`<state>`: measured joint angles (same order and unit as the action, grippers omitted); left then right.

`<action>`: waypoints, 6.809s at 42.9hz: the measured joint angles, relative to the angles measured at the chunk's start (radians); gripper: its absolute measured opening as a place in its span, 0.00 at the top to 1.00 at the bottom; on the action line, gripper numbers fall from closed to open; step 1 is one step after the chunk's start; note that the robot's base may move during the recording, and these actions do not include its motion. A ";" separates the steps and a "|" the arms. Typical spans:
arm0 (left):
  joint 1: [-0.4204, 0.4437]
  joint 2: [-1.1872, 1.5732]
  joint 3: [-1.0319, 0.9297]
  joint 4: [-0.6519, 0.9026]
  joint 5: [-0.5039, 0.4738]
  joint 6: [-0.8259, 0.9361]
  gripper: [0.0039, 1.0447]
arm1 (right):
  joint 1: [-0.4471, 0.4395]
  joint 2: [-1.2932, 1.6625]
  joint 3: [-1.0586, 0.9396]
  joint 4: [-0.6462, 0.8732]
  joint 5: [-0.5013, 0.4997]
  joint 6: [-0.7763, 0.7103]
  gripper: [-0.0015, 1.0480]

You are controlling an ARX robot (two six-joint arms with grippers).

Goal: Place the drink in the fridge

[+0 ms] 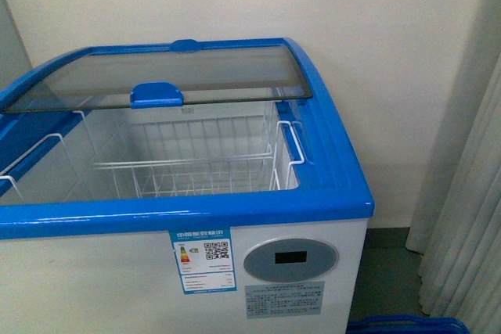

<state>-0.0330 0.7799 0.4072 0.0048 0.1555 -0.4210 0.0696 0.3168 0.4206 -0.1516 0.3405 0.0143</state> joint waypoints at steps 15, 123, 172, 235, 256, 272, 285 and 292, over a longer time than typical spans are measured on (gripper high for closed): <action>0.031 -0.542 -0.248 0.068 -0.152 0.356 0.54 | -0.085 0.139 0.201 -0.422 -0.408 -0.143 0.65; 0.031 -0.776 -0.392 -0.010 -0.156 0.412 0.98 | 0.432 2.156 1.344 0.314 -0.084 -0.949 0.21; 0.031 -0.776 -0.392 -0.010 -0.156 0.413 0.98 | 0.350 0.420 0.317 -0.403 0.093 0.164 0.07; 0.031 -0.776 -0.392 -0.010 -0.156 0.414 0.98 | -0.068 -0.306 -0.405 0.149 -0.341 -0.011 0.97; 0.031 -0.776 -0.392 -0.010 -0.156 0.413 0.54 | -0.068 -0.310 -0.405 0.150 -0.341 -0.012 0.54; 0.031 -0.776 -0.392 -0.010 -0.156 0.414 0.08 | -0.068 -0.310 -0.405 0.150 -0.341 -0.012 0.07; 0.031 -0.776 -0.392 -0.010 -0.156 0.415 0.08 | -0.068 -0.310 -0.405 0.150 -0.341 -0.012 0.07; 0.031 -0.776 -0.392 -0.010 -0.156 0.415 0.08 | -0.068 -0.310 -0.405 0.150 -0.341 -0.012 0.07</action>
<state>-0.0021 0.0044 0.0154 -0.0048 -0.0002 -0.0063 0.0021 0.0067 0.0158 -0.0021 -0.0006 0.0025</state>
